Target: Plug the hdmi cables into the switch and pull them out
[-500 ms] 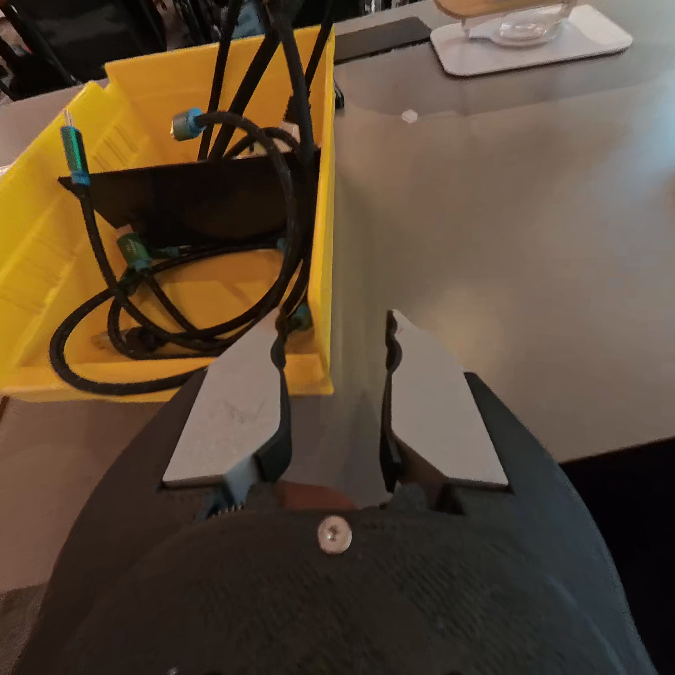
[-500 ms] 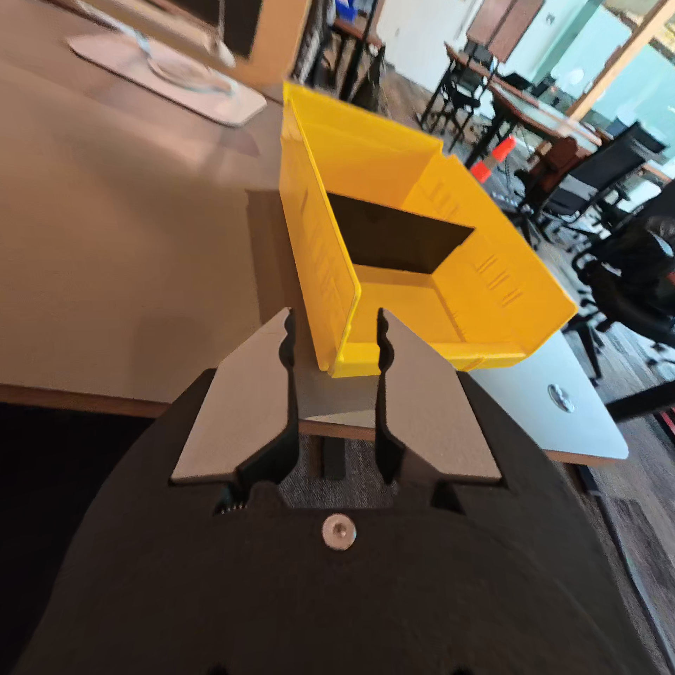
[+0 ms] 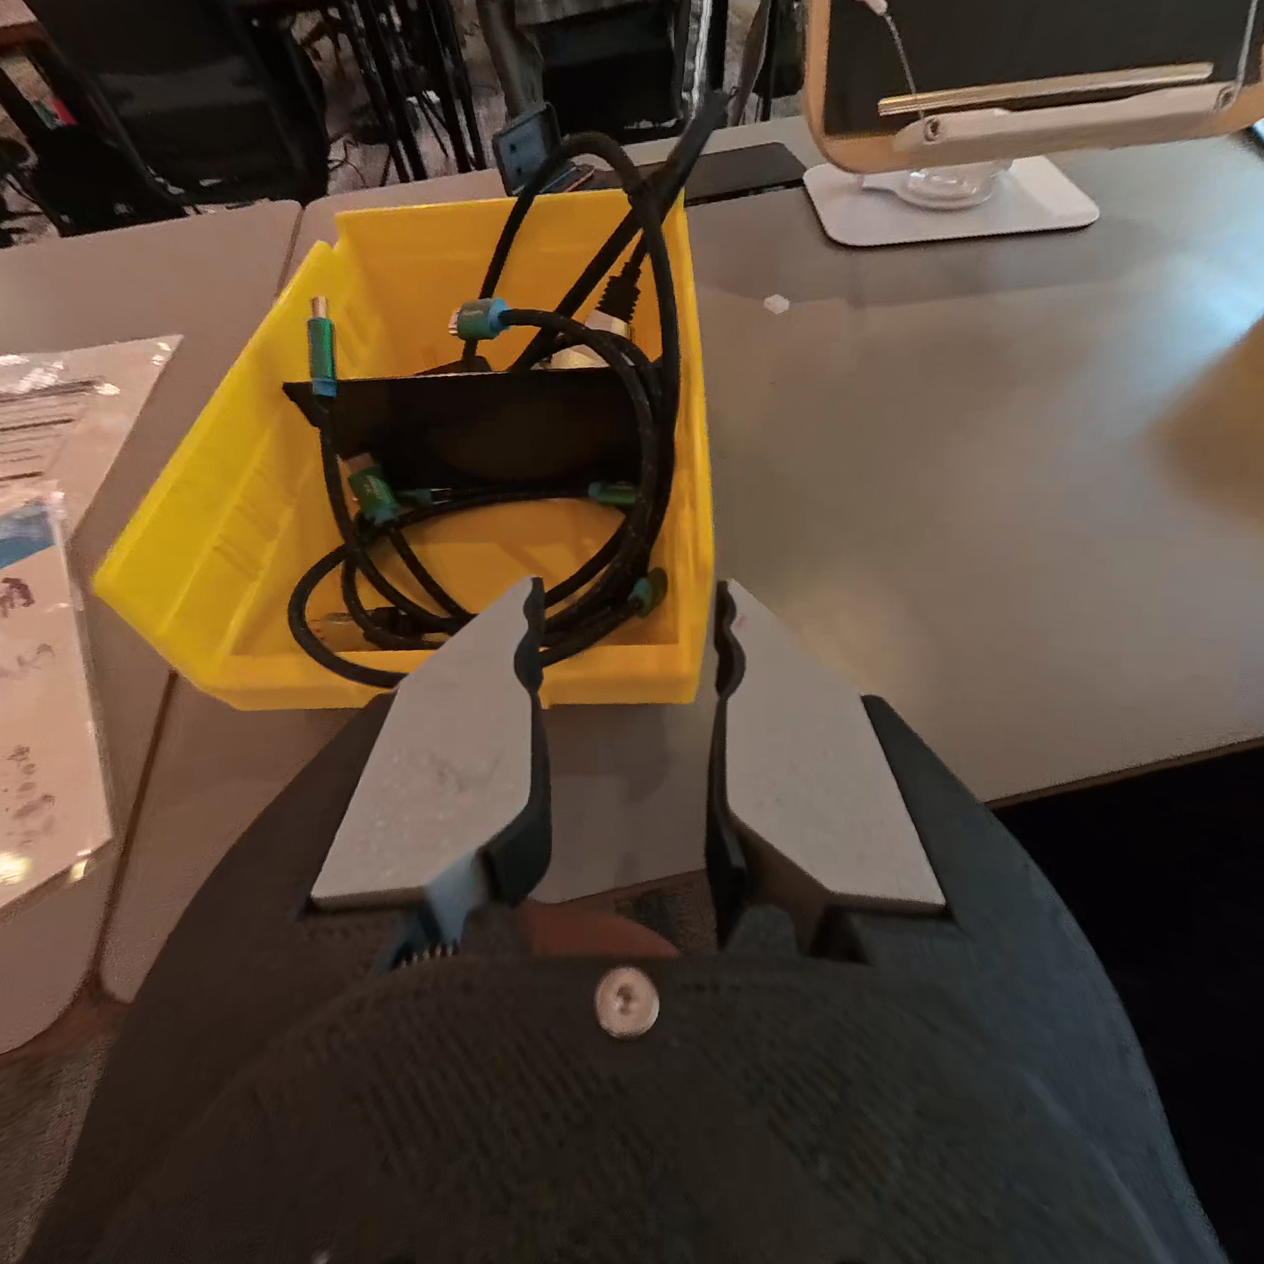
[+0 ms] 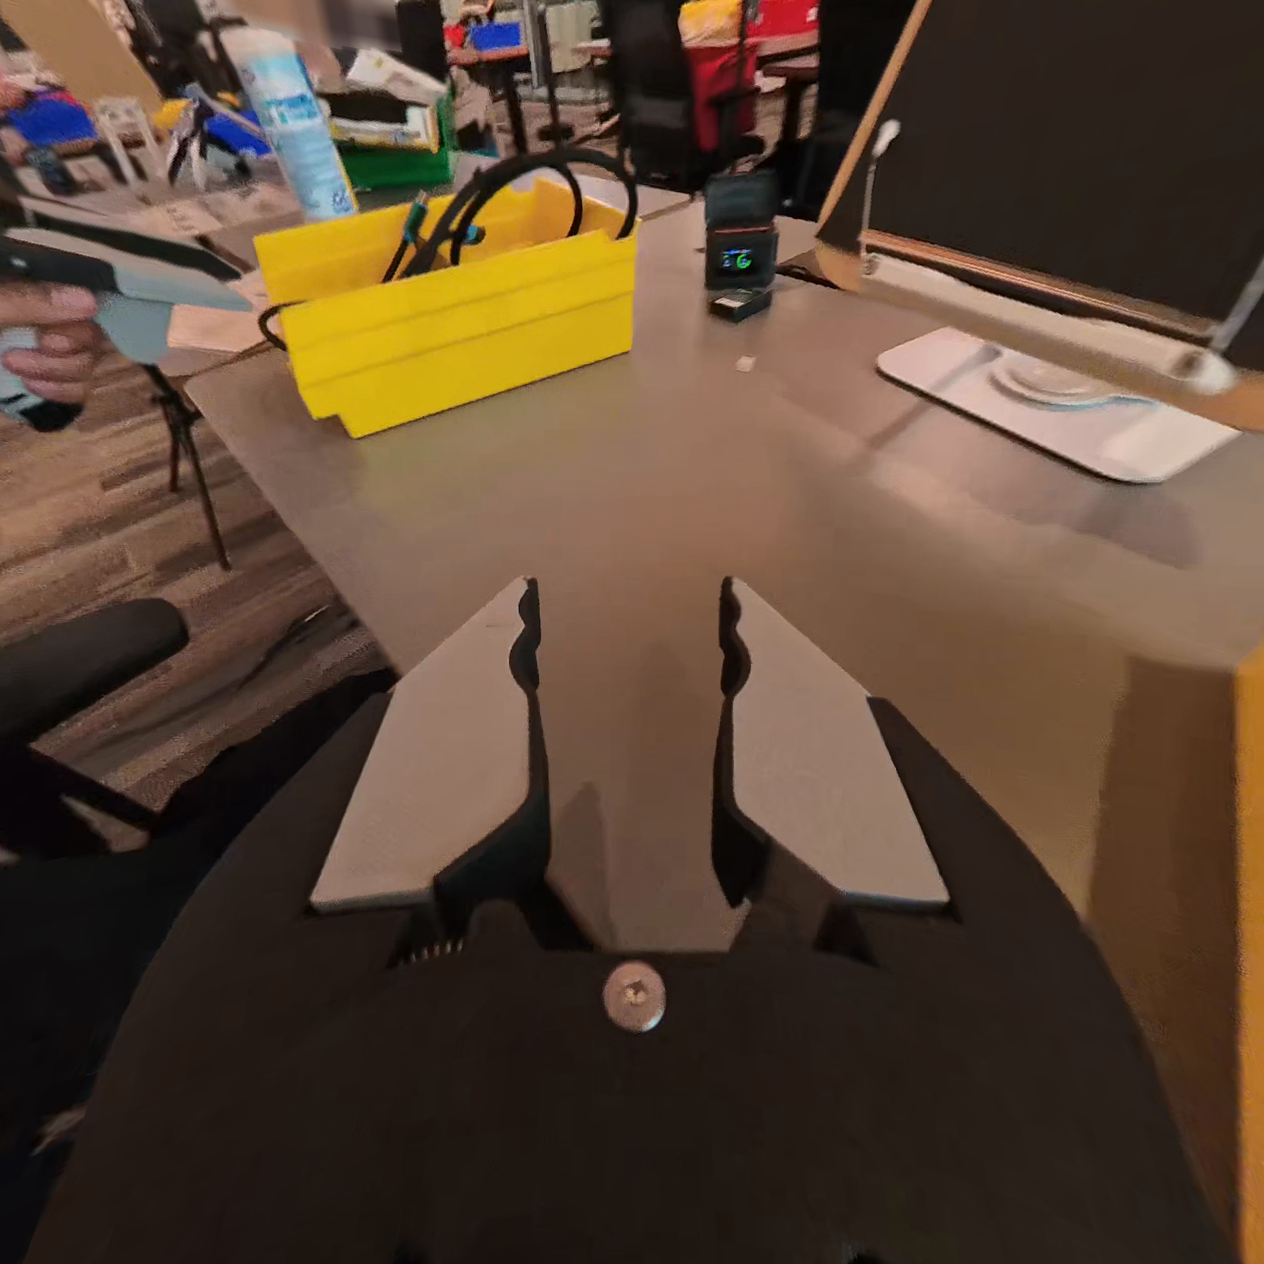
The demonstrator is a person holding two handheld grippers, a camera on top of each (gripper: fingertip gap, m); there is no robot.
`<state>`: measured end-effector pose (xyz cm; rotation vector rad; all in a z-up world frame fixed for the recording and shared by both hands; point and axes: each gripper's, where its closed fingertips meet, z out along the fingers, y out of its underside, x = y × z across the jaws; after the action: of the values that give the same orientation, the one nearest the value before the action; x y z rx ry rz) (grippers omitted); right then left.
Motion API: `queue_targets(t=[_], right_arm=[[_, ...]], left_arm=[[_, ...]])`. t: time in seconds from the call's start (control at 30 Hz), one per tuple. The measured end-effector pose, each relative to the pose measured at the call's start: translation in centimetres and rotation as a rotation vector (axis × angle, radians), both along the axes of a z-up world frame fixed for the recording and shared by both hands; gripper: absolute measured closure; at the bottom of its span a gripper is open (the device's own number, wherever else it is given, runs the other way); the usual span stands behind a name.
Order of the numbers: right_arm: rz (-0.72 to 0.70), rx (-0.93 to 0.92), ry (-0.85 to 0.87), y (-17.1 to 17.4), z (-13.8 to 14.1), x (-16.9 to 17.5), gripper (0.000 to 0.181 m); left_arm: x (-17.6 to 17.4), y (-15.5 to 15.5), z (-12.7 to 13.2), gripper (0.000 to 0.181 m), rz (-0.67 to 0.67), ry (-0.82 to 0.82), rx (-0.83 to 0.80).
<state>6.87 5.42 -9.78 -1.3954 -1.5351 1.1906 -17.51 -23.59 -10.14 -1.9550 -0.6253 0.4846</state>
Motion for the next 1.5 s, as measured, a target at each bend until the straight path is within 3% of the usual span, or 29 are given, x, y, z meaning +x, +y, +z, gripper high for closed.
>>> queue_targets(t=[0.1,0.23,0.37,0.53,0.7,0.77,0.87,0.9,0.93,1.0,1.23,1.33,1.4,1.43,1.5], right_arm=[[0.026,0.013,-0.019,1.3,-1.6,-7.3,0.133],[-0.039,0.055,-0.082,5.1,-4.4,-16.1,0.130],[-0.035,0.059,-0.162,6.3,-7.2,-20.5,0.130],[0.030,0.164,-0.075,6.6,-6.3,-21.6,0.138],[0.050,0.086,-0.075,7.2,-6.2,-22.1,0.138],[0.067,0.086,-0.067,7.0,-6.0,-22.1,0.140],[0.089,0.101,-0.070,6.6,-6.1,-22.0,0.143],[0.097,0.107,-0.066,6.5,-6.1,-21.9,0.144],[0.104,0.110,-0.061,6.3,-6.0,-21.9,0.145],[0.113,0.108,-0.051,6.2,-5.9,-21.8,0.147],[0.121,0.109,-0.061,6.1,-6.0,-21.7,0.152],[0.127,0.119,-0.065,5.9,-6.1,-21.7,0.152],[0.128,0.110,-0.062,6.0,-6.1,-21.7,0.153],[0.127,0.101,-0.061,6.0,-6.0,-21.7,0.153],[0.126,0.084,-0.059,6.1,-5.9,-21.7,0.153]], left_arm=[[1.0,1.7,-0.6,0.134,-0.021,-0.039,0.041],[1.5,3.7,0.6,0.135,-0.017,0.018,0.046],[0.3,5.4,3.3,0.135,-0.016,0.069,0.035],[-2.3,9.1,5.4,0.134,-0.020,0.127,0.010],[-5.0,14.5,7.3,0.136,-0.049,0.202,-0.033],[-6.7,16.5,7.0,0.136,-0.064,0.196,-0.102],[-9.8,18.2,4.3,0.133,-0.059,0.151,-0.300],[-10.5,18.4,3.4,0.137,-0.060,0.144,-0.370],[-11.1,18.4,2.9,0.167,-0.063,0.157,-0.431],[-12.4,18.1,3.8,0.176,-0.037,0.215,-0.470],[-16.3,14.6,16.5,0.177,0.151,0.449,-0.214],[-17.1,14.1,21.8,0.176,0.170,0.361,0.087],[-16.9,15.2,22.9,0.177,0.064,0.130,0.305],[-16.7,16.1,22.3,0.177,0.005,0.018,0.327],[-18.1,15.8,22.0,0.177,0.042,0.059,0.285]])
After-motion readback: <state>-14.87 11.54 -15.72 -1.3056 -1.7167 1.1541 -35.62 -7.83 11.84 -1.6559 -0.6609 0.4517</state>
